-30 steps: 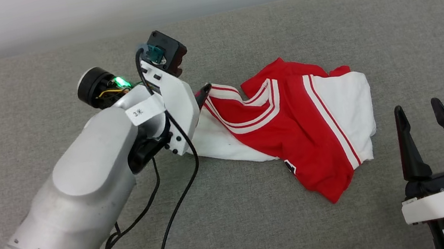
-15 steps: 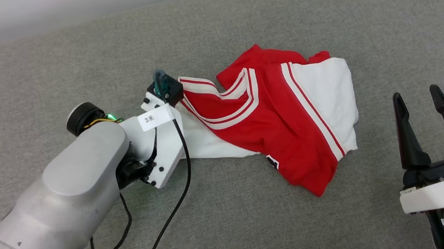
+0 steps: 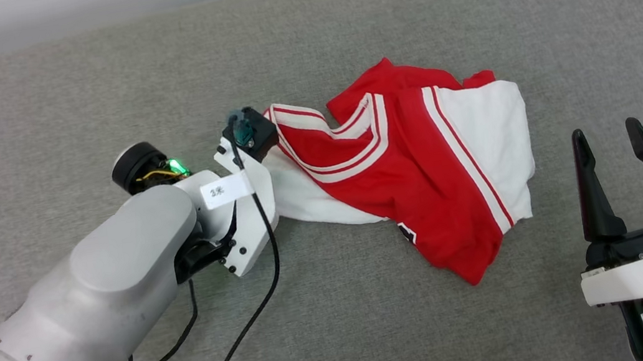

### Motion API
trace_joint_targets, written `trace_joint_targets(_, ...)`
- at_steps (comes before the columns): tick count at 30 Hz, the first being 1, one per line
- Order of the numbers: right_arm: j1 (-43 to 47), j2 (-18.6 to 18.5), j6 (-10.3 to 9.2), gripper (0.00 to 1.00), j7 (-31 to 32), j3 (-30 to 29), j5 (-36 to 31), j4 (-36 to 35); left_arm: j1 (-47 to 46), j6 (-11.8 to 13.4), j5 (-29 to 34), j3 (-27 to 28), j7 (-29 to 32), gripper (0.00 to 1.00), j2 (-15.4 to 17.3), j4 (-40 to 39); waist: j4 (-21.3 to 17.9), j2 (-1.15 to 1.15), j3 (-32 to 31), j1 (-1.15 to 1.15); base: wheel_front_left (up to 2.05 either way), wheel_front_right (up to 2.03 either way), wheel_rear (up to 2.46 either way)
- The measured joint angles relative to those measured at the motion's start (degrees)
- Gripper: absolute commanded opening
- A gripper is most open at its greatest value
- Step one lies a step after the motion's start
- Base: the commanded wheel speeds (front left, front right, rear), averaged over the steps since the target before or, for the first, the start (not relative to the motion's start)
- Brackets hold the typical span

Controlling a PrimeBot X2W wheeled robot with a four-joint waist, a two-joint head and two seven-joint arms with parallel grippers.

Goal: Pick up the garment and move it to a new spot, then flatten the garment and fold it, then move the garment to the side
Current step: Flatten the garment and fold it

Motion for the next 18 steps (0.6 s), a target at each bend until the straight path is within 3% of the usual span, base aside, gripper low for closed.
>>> trace_joint_targets(9,1.9,0.0,0.00,1.00,0.0,-1.0,-0.3,0.3,1.2,0.0,-2.5,3.0,-14.5,0.00,7.1,-9.0,3.4,0.00,-3.1,-0.01,0.00,0.00,0.00)
trace_joint_targets(18,2.7,0.0,0.00,1.00,0.0,-1.0,-0.5,0.3,8.6,6.5,-8.3,7.9,-18.1,0.00,18.6,-17.7,7.1,0.00,-5.0,-0.01,0.00,0.00,0.00)
